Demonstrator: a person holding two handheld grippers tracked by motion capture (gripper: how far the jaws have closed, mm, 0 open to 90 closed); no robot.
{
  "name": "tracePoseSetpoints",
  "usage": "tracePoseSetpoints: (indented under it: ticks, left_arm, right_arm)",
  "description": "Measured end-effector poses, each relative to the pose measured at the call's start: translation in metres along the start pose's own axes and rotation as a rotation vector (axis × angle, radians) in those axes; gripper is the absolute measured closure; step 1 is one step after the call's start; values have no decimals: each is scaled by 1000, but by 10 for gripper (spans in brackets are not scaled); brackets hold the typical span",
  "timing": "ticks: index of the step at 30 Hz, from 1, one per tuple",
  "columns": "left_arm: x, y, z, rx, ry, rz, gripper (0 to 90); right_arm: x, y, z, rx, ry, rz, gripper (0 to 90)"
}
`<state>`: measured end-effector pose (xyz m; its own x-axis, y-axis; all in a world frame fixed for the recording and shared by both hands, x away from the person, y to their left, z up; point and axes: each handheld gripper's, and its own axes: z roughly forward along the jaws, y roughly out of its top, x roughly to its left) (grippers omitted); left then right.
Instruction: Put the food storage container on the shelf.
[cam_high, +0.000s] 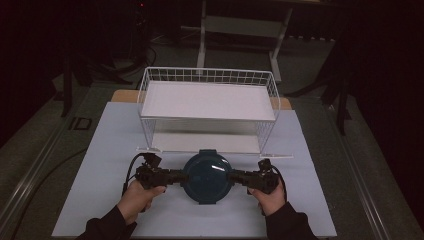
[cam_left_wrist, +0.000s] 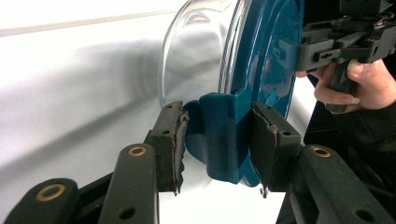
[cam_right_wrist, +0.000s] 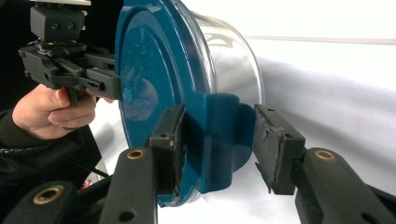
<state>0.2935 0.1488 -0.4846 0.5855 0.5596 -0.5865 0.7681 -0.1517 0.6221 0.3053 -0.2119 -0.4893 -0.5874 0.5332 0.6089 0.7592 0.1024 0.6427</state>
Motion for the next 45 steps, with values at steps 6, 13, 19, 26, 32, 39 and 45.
tracePoseSetpoints:
  ticks: [6,13,19,26,32,39,45]
  left_arm:
    - [2,13,-2,-44,9,21,572]
    - [8,34,0,-107,26,61,571]
    - [17,43,7,-122,33,80,570]
    - [36,52,21,-108,44,66,569]
    - [46,56,27,-111,59,69,567]
    - [60,58,33,-117,53,48,564]
    - [67,58,37,-143,29,26,562]
  right_arm:
    - [1,18,-1,-8,-6,-32,552]
    - [-6,41,0,-50,-19,-71,552]
    - [-13,51,3,-64,-37,-84,551]
    - [-34,58,14,-59,-46,-69,550]
    - [-46,60,23,-67,-58,-62,549]
    - [-54,61,32,-64,-82,-42,548]
    - [-53,65,33,-69,-106,-43,549]
